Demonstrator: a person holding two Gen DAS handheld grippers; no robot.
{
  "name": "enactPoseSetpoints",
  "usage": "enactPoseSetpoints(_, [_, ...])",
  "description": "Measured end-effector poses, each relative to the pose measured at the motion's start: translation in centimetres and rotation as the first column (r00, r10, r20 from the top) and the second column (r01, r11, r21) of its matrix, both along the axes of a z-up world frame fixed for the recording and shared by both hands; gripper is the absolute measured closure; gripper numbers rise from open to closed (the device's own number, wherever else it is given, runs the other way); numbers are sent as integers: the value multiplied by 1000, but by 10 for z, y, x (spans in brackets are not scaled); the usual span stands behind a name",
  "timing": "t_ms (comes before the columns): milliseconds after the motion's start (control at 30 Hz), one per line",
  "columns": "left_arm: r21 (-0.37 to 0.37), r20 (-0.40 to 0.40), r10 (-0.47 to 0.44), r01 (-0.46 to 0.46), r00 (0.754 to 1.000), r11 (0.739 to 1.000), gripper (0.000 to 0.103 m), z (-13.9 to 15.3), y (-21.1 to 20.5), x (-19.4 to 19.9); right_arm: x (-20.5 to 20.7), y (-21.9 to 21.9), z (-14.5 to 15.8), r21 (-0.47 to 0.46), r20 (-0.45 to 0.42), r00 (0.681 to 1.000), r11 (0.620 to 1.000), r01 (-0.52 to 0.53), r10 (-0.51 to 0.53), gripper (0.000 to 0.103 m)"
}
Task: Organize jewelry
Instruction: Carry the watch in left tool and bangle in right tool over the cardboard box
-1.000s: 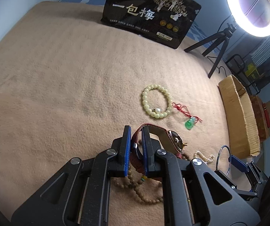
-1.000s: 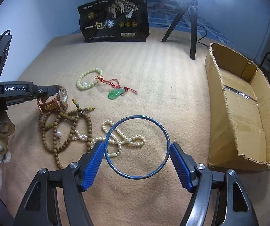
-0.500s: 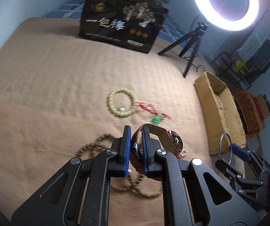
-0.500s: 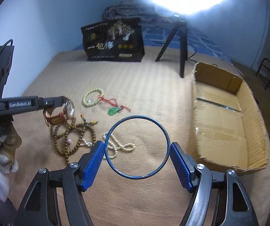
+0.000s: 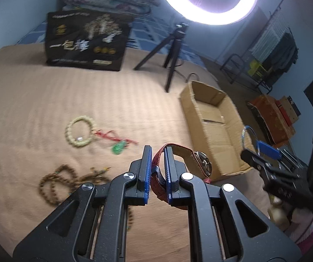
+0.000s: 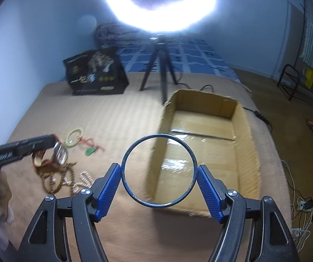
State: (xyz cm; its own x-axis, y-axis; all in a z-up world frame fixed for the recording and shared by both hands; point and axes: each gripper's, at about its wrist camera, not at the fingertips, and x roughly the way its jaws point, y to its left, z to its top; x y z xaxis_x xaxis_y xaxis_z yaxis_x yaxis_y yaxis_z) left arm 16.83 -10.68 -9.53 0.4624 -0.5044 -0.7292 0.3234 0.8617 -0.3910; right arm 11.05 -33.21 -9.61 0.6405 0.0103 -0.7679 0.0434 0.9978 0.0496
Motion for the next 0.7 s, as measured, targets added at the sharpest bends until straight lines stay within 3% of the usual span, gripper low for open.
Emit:
enactPoseSetpoints(333, [-8,16,-91,91,996,996,94,7,-67,1,32,-61,-3,4,-14,996,996,90,-90,30])
enactPoseSetpoints(700, [18,8,-164,163,986,986,94,-9,-134,9,54,-104,-21,53,-44,989,988,145,-142,30])
